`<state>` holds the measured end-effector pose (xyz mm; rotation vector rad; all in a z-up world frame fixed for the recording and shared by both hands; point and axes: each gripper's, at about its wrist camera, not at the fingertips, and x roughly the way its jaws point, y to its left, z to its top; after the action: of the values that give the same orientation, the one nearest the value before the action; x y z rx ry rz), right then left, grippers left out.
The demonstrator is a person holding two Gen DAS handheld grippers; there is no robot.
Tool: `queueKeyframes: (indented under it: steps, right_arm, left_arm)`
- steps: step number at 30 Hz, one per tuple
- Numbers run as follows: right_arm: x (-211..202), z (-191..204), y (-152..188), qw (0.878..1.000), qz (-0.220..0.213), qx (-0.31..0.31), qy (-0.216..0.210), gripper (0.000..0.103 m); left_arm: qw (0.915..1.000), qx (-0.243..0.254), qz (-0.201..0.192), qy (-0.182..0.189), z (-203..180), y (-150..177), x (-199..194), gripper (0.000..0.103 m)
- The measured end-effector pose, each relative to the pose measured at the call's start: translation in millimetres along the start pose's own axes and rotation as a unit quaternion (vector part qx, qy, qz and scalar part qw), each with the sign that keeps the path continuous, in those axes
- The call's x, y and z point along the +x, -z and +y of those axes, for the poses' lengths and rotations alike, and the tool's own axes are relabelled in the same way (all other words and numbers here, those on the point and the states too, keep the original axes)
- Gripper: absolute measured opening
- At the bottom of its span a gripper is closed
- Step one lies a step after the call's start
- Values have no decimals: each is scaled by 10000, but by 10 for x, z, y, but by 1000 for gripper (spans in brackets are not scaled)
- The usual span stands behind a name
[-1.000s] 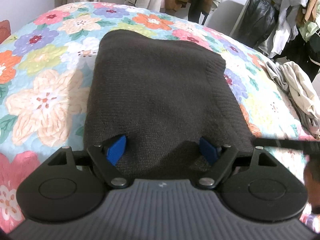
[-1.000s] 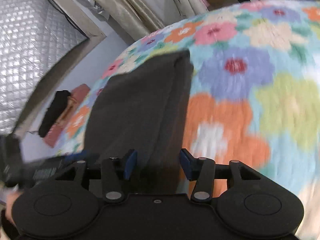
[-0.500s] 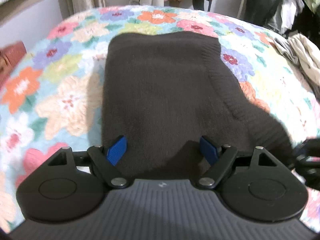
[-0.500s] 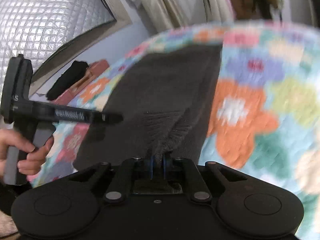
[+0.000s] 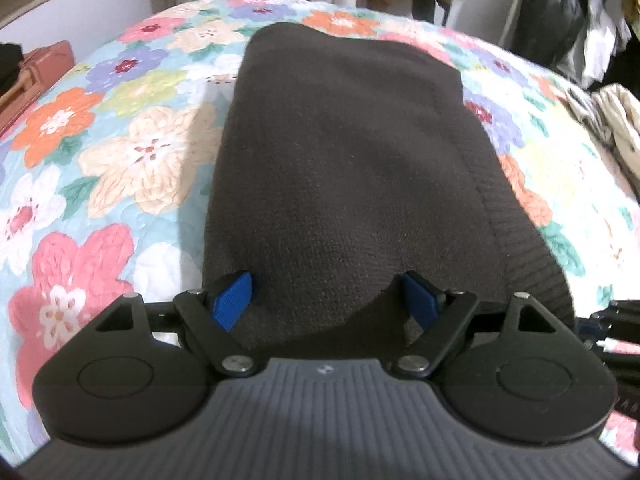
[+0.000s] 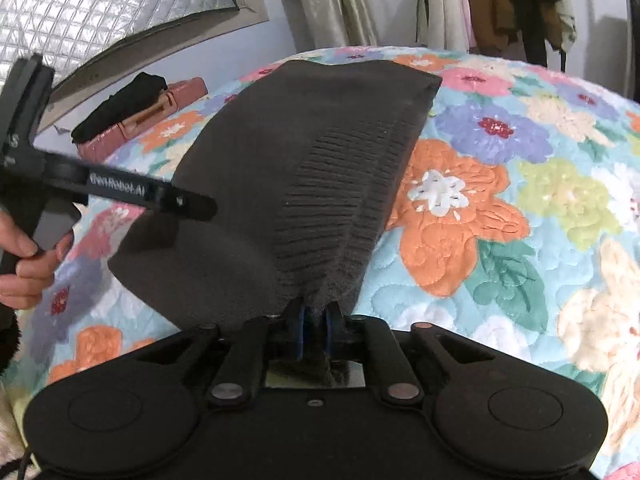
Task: Fold clothes
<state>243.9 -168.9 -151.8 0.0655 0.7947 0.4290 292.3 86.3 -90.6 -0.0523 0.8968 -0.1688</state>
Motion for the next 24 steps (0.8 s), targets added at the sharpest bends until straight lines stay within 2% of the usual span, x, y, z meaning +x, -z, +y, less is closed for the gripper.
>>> queueKeyframes:
  steps: [2,5,13,21,24]
  right_arm:
    - [-88,-1,59,9999,-3,148,-45,26]
    - [-242,13,68,9986,-6,302,-434,26]
    - [-596,202,108,9989,-256,29,-395,27]
    - [-907,462,130,9978,-341,-299,-475,39]
    - [-950,575,96,9970,-295,-607,-377,45]
  left_arm:
    - [9999,-41,-40,-99,-6,45,-55,82]
    - [9996,-61,-24,-281,-36,80,-176,82]
    - [9992,-81,-86,-377,-142,219,-551,82]
    - [9982,-348,407,-258,-204,413,-639,85]
    - [9980,-241,502,-282,-233,463,-656,85]
